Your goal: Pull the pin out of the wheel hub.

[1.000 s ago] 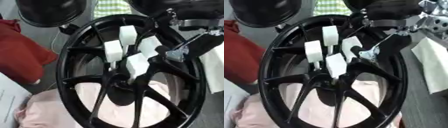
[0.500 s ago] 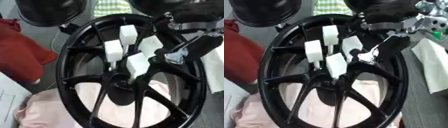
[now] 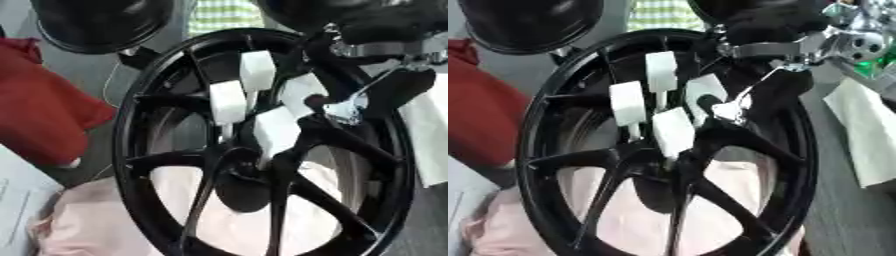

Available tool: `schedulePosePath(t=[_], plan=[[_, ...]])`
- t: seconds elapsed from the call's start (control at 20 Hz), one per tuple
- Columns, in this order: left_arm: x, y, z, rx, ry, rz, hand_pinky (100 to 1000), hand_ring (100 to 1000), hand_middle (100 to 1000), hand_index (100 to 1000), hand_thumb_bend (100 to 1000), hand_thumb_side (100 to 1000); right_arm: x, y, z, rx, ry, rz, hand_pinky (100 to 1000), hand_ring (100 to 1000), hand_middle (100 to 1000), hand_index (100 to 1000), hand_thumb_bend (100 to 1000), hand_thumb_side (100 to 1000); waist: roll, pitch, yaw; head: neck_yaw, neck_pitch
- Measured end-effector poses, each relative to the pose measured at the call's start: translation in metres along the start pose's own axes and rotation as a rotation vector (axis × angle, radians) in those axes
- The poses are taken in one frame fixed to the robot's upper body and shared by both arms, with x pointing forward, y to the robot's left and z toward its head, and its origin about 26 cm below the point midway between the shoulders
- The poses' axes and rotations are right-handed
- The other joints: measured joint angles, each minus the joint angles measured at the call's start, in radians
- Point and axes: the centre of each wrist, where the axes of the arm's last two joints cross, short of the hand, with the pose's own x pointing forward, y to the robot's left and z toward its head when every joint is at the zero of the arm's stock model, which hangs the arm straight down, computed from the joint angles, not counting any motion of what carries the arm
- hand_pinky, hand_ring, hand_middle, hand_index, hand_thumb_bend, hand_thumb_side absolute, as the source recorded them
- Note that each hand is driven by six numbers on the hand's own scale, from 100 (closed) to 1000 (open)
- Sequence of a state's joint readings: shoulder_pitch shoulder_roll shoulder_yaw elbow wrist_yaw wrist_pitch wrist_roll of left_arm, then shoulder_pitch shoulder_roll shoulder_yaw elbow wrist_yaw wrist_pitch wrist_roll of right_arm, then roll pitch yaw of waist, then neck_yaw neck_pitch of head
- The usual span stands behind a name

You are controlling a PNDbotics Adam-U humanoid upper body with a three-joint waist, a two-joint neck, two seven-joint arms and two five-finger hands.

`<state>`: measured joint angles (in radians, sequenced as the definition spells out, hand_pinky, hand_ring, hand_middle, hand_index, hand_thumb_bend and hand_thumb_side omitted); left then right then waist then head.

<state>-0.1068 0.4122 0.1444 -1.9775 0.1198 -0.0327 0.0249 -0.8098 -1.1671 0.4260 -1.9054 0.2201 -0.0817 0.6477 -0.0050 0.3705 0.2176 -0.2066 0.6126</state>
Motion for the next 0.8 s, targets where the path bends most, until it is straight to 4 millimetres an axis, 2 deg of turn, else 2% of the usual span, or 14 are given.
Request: schedulePosePath(t=[0.6,0.8], plan=[[0.000,0.000,0.000,-0.004,0.000,-0.004,654,651,566,727,100,768,-0.017,0.008,-0.005,0.063,-0.001,-0.063,937,930,695,945,100,868,0.000,0.006,0.000,0.003,-0.003],[0.000,-0.001,0.000,-0.005,0.000,-0.003,655,651,566,727,100,769,-0.021,0.012,-0.005,0.076,-0.004,-0.077,938,930,701,947,100,857,0.000,0.006,0.000,0.003,-0.003]])
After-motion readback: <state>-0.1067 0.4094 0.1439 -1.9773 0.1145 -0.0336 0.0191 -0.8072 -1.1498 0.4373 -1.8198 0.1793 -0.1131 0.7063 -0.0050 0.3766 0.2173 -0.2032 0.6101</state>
